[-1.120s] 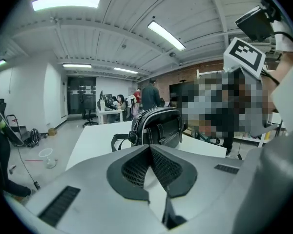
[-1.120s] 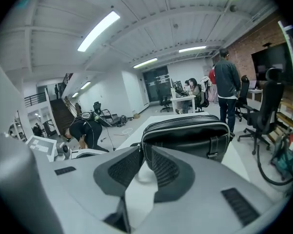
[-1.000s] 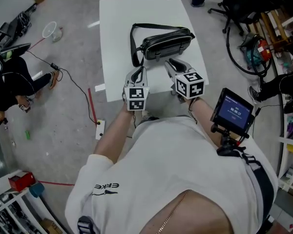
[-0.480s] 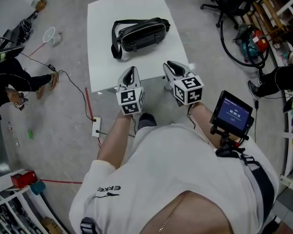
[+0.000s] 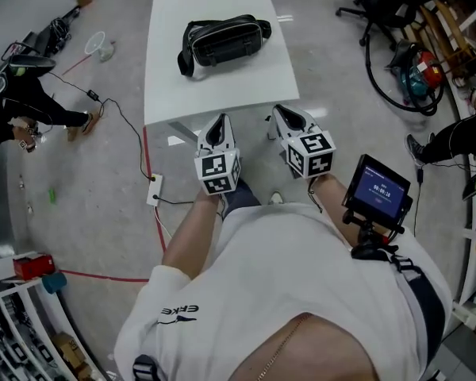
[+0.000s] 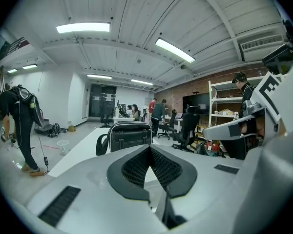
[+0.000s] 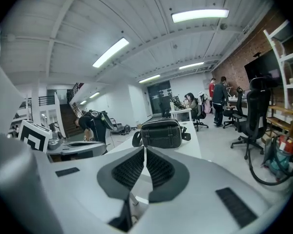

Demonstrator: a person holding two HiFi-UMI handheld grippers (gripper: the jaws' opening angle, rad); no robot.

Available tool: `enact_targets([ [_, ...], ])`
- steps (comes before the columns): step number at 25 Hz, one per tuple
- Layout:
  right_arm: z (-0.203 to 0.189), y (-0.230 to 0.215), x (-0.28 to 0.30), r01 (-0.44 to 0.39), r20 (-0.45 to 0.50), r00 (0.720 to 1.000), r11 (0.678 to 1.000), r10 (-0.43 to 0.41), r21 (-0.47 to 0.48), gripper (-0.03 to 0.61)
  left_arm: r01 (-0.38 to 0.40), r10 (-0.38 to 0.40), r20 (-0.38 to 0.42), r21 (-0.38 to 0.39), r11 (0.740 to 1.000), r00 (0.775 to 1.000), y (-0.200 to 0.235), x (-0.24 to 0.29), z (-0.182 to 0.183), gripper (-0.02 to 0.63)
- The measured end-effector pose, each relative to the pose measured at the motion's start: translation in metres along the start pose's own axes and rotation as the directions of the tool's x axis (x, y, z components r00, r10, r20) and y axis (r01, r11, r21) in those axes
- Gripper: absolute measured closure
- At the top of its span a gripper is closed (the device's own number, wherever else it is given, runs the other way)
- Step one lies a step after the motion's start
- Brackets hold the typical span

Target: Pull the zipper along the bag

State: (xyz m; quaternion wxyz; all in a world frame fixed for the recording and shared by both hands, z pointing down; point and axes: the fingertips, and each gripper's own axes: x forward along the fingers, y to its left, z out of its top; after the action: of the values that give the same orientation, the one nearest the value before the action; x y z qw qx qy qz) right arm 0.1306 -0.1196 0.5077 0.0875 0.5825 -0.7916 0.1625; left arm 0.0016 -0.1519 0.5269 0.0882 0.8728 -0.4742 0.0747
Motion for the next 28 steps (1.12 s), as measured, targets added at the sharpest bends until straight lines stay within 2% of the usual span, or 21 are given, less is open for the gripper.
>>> enact_targets([
  [7, -0.013, 0.025, -0.01, -0.018, 0.015, 1.0, 1.0, 0.018, -0.02, 0.572, -0.03, 0.03, 0.02, -0.013, 0.999, 0.999, 0.008, -0.028, -0.009, 0.611],
  [28, 0.003, 0.045, 0.001, -0.003, 0.004, 1.0, 1.0, 0.003, -0.031, 0.574, 0.027, -0.027, 0.002, 0.012, 1.0, 1.0, 0.027, -0.023, 0.004, 0.611],
])
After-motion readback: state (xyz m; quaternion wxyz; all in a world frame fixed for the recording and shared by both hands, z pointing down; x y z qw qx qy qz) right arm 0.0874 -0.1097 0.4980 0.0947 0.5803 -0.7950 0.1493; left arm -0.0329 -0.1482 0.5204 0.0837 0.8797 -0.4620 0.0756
